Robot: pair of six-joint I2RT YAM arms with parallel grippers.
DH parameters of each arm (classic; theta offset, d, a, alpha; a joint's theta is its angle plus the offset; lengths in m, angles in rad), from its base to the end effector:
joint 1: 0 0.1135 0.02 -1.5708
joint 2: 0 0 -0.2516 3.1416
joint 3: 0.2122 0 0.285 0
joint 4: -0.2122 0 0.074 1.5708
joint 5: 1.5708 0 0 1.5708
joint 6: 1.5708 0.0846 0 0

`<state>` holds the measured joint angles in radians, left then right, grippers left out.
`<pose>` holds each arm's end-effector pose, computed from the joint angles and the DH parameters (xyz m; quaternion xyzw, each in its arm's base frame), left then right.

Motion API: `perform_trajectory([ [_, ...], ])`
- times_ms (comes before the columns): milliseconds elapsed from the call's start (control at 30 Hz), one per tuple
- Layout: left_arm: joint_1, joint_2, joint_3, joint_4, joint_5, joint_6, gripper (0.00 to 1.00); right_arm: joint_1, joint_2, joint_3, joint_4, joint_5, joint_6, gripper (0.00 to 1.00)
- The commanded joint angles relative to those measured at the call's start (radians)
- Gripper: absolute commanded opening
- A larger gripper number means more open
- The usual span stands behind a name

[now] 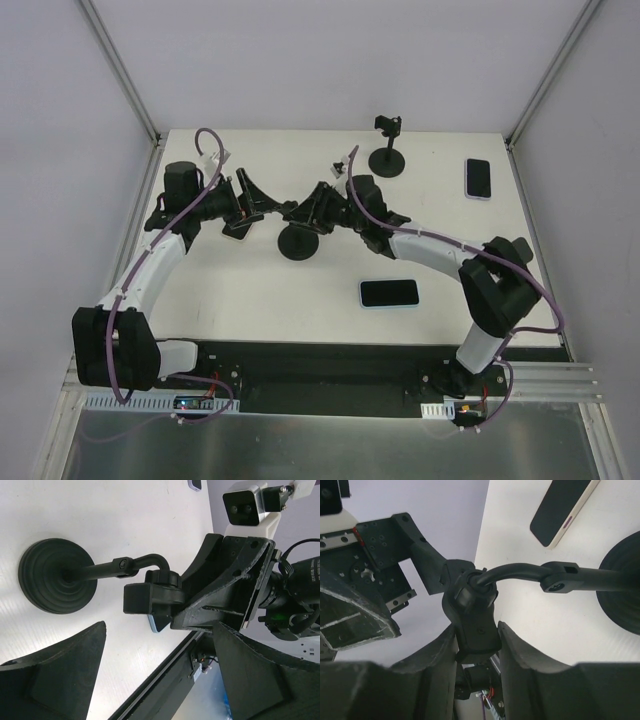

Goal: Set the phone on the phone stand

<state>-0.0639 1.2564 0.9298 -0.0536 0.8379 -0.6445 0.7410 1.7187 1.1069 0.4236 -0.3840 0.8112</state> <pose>0.3419 -0.0849 0.2718 0.0021 0.7900 -0.4936 0.3636 0.3249 0.3402 0.2230 -0.0950 0.7601 0.5433 0.3436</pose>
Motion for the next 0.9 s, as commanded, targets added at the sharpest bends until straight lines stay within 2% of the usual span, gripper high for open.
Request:
perform_trajectory([
  [0,0.004,0.029,0.038,0.051,0.058,0.000,0.86,-0.049,0.004,0.074,0.030,-0.132,-0.041,0.26],
  [133,0.003,0.064,0.029,0.110,0.099,-0.037,0.84,-0.084,0.024,0.129,-0.046,-0.217,-0.084,0.08],
  [200,0.001,0.081,0.023,0.135,0.107,-0.059,0.81,-0.113,0.025,0.154,-0.151,-0.237,-0.144,0.01],
  [267,-0.010,0.095,0.024,0.150,0.109,-0.073,0.77,-0.150,0.033,0.188,-0.210,-0.254,-0.177,0.01],
  [300,-0.013,0.106,0.030,0.162,0.109,-0.086,0.73,-0.167,0.042,0.206,-0.261,-0.313,-0.196,0.01],
  [367,-0.027,0.113,0.036,0.170,0.099,-0.093,0.71,-0.209,0.100,0.321,-0.357,-0.419,-0.308,0.01],
  [400,-0.030,0.112,0.038,0.173,0.093,-0.098,0.71,-0.221,0.123,0.373,-0.496,-0.511,-0.355,0.01],
  [467,-0.033,0.112,0.037,0.179,0.079,-0.103,0.75,-0.249,0.162,0.462,-0.630,-0.547,-0.490,0.01],
  [500,-0.033,0.112,0.032,0.182,0.066,-0.110,0.82,-0.252,0.160,0.473,-0.702,-0.553,-0.533,0.01],
  [600,-0.031,0.106,0.012,0.189,0.024,-0.112,0.91,-0.258,0.168,0.536,-0.845,-0.550,-0.690,0.01],
  [867,0.001,0.080,-0.025,0.140,-0.144,-0.116,0.98,-0.315,0.196,0.547,-0.793,-0.598,-0.672,0.01],
])
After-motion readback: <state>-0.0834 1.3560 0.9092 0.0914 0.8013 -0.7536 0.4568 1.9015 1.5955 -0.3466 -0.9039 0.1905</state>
